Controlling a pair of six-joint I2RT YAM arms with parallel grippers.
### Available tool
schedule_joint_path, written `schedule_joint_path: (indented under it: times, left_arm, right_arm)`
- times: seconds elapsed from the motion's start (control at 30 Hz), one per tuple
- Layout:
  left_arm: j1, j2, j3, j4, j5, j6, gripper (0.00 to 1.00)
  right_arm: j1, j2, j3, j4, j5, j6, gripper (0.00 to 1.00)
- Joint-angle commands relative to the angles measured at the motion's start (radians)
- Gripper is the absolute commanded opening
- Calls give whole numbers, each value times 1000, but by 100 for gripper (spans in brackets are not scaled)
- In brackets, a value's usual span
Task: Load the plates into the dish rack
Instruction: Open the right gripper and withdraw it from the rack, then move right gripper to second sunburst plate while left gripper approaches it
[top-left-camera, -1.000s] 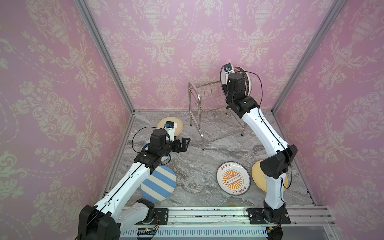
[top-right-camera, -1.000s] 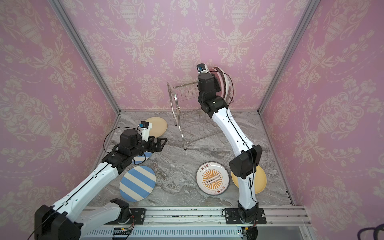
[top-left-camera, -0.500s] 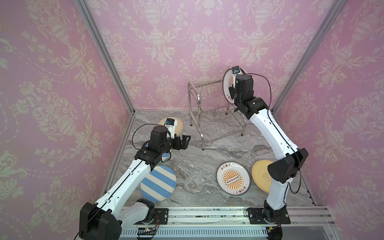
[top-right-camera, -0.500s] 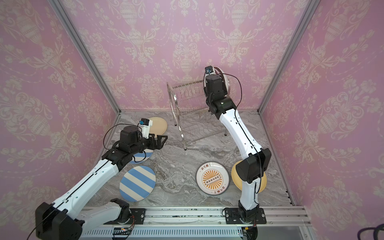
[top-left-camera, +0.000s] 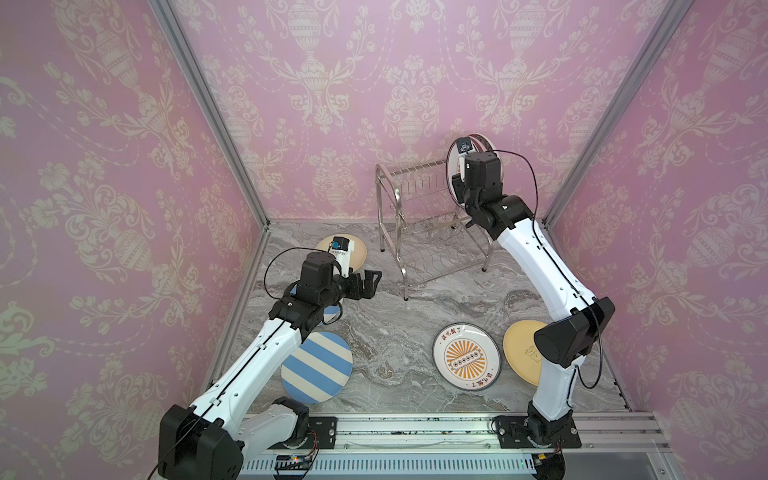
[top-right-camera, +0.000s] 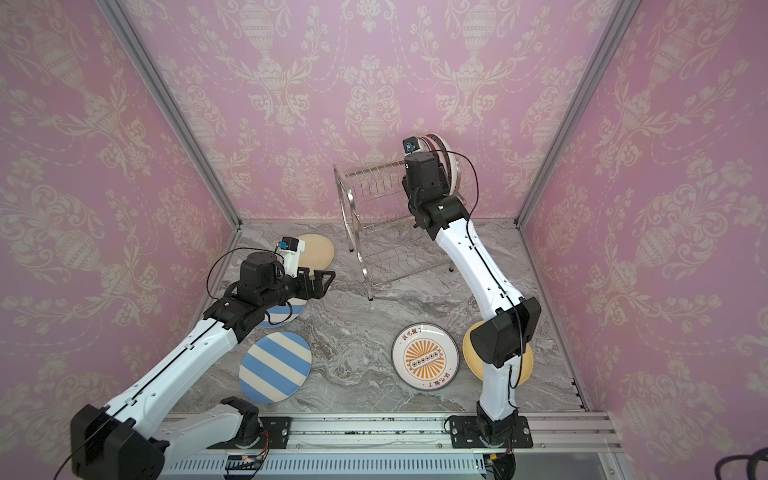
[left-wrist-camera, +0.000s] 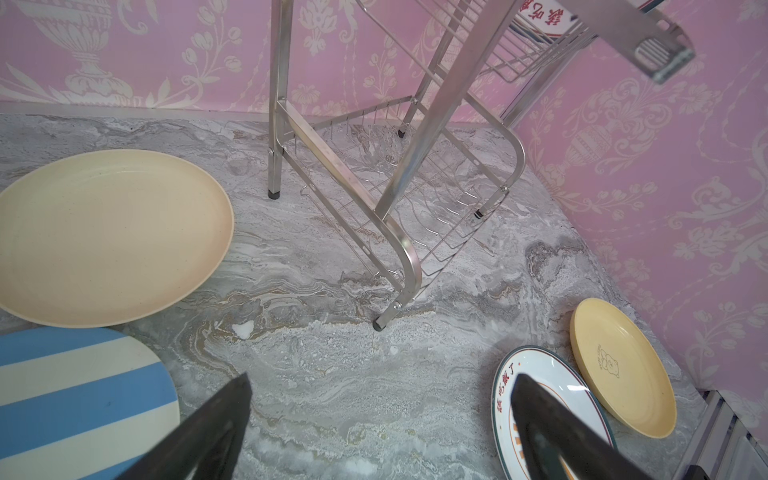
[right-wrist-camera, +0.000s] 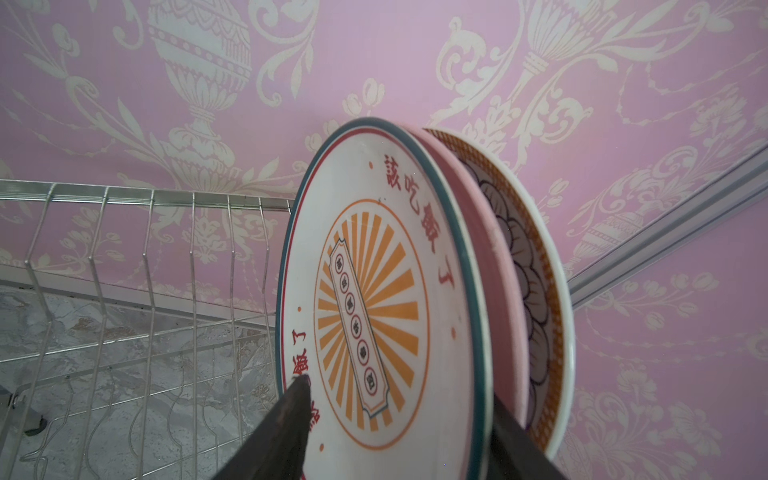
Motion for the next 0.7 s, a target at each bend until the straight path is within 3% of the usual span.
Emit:
schedule_joint_path:
  times: [0.0, 0.17, 0.67]
  left_arm:
    - [8, -1, 3, -1, 7, -4, 99]
    - [8, -11, -3, 0, 5, 1, 99]
    - [8, -37, 6, -36, 4, 9, 99]
  right_arm:
    - [11, -46, 31, -48, 19, 0, 66]
    - [13, -61, 29, -97, 28, 9, 79]
    - [24, -231, -49, -207, 39, 62, 91]
